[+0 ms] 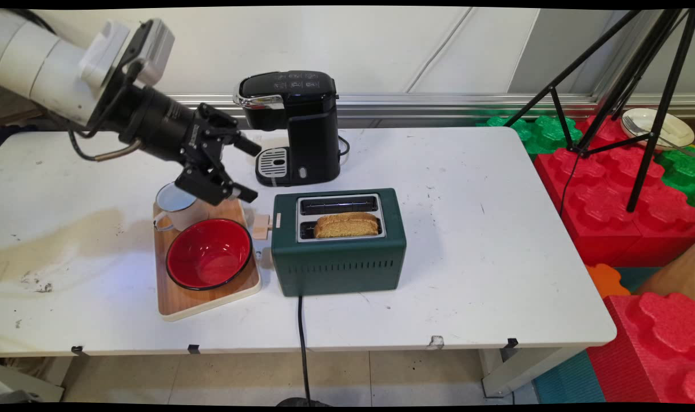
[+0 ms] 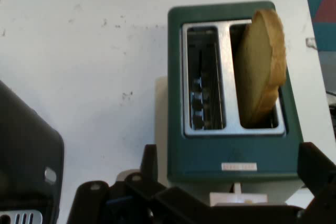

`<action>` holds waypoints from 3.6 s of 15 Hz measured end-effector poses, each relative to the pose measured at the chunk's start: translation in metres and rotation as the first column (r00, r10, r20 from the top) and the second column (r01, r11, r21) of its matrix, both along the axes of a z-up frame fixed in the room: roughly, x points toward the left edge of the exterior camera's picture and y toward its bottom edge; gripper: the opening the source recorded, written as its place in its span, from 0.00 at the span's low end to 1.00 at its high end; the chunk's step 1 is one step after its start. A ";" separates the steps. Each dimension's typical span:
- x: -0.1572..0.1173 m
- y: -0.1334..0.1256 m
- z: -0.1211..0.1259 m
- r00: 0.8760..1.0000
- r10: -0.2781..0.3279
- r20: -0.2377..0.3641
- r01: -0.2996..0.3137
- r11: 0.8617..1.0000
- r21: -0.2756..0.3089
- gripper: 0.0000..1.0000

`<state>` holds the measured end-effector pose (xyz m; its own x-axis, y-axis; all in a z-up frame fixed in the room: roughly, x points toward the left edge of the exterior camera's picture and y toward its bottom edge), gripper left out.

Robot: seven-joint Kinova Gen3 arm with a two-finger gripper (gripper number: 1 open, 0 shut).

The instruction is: Press the toaster switch

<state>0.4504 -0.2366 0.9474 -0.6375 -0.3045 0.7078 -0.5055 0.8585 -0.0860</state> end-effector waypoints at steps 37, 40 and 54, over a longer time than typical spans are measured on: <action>-0.006 0.000 -0.056 0.995 -0.026 0.097 0.016 0.995 0.100 0.00; -0.010 -0.003 -0.059 0.995 -0.027 0.096 0.017 0.994 0.105 0.00; -0.017 -0.009 -0.088 0.993 -0.035 0.115 0.017 0.988 0.150 0.00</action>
<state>0.4333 -0.2458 0.8589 -0.7225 -0.3829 0.5756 -0.4767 0.8789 -0.0137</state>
